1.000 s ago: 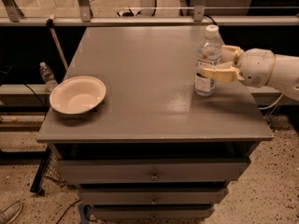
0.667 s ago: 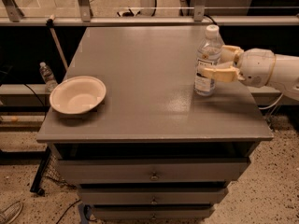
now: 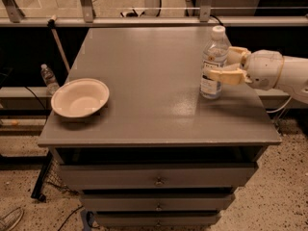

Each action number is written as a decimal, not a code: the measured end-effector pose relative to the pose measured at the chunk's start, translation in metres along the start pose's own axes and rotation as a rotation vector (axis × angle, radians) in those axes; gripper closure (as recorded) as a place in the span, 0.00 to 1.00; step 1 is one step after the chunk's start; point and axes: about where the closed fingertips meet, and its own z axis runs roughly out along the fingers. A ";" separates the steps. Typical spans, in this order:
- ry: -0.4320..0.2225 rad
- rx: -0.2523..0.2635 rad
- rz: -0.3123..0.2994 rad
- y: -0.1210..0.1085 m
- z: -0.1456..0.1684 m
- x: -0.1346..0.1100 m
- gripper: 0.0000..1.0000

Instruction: Place blue plastic bottle upright

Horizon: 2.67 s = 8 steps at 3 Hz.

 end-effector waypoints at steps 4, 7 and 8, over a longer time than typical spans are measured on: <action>-0.002 -0.005 0.000 0.001 0.003 -0.001 0.00; 0.069 0.087 -0.029 -0.012 -0.041 -0.021 0.00; 0.107 0.166 -0.035 -0.018 -0.077 -0.031 0.00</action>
Offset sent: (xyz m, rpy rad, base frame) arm 0.0000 0.0001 0.0002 0.0000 0.0000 0.0002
